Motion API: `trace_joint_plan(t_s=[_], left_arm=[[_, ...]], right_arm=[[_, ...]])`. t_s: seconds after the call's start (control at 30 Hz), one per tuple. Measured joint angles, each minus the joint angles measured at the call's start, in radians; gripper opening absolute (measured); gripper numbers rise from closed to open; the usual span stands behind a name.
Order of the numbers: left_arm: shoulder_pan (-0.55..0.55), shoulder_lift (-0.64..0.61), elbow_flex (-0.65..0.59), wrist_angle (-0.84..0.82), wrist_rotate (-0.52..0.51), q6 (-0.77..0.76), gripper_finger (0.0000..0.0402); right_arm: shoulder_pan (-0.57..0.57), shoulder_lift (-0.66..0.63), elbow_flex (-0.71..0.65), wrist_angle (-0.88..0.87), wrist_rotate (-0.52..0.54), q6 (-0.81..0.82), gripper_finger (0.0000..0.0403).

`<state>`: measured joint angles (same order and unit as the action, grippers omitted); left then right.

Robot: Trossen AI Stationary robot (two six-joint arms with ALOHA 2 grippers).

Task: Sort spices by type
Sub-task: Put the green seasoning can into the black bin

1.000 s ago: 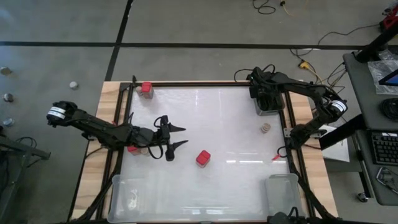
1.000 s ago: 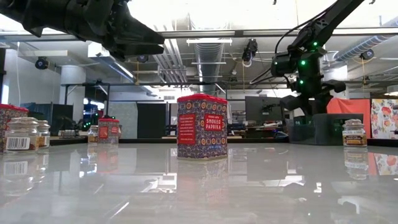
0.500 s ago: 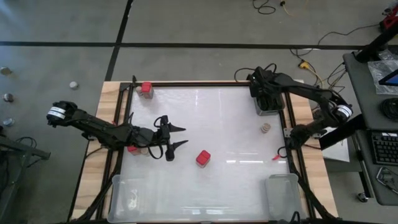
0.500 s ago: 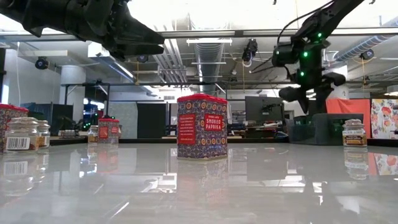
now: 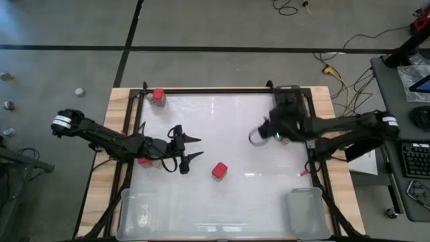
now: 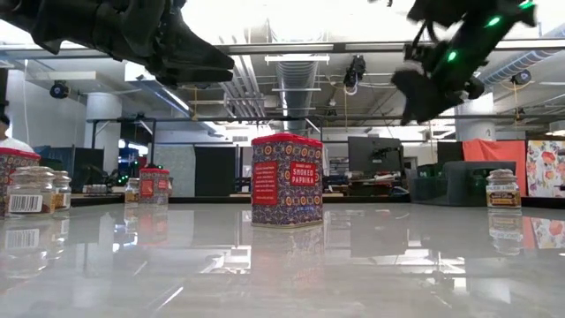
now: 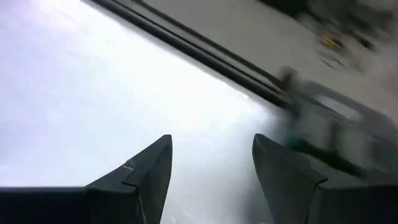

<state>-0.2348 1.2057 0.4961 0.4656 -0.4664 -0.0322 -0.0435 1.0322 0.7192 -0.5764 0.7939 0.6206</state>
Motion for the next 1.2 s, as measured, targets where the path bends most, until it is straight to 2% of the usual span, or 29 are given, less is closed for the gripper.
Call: trace_joint_plan(t_s=[0.07, 0.17, 0.3, 0.47, 0.6, 0.7, 0.77, 0.87, 1.2], left_arm=[[0.000, -0.005, 0.019, -0.049, 0.000, -0.023, 0.0229], [0.000, -0.024, 0.091, -0.226, -0.005, -0.063, 0.0229], [0.025, -0.033, 0.267, -0.667, -0.005, -0.176, 0.0229], [0.063, 0.018, 0.501, -1.378, 0.004, -0.586, 0.0229], [0.065, 0.064, 0.605, -1.719, 0.029, -0.864, 0.0229], [0.097, 0.092, 0.639, -1.809, 0.105, -0.905, 0.0229], [0.160, 0.112, 0.653, -1.838, 0.186, -0.884, 0.0229], [0.285, 0.141, 0.653, -1.857, 0.269, -0.834, 0.0229], [0.695, 0.242, 0.603, -1.899, 0.416, -0.644, 0.0229]], right_arm=[[0.100, -0.010, -0.016, 0.079, 0.039, -0.007, 0.0213], [0.215, -0.009, -0.015, 0.171, 0.089, -0.049, 0.0216], [0.312, 0.005, -0.006, 0.279, 0.112, -0.111, 0.0216], [0.414, 0.036, -0.006, 0.305, 0.116, -0.120, 0.0216], [0.489, 0.073, -0.006, 0.307, 0.116, -0.111, 0.0215], [0.547, 0.107, -0.006, 0.328, 0.121, -0.112, 0.0216], [0.577, 0.127, -0.006, 0.350, 0.128, -0.138, 0.0218], [0.613, 0.153, -0.006, 0.398, 0.150, -0.174, 0.0225], [0.661, 0.155, -0.006, 0.419, 0.150, -0.277, 0.0272]])
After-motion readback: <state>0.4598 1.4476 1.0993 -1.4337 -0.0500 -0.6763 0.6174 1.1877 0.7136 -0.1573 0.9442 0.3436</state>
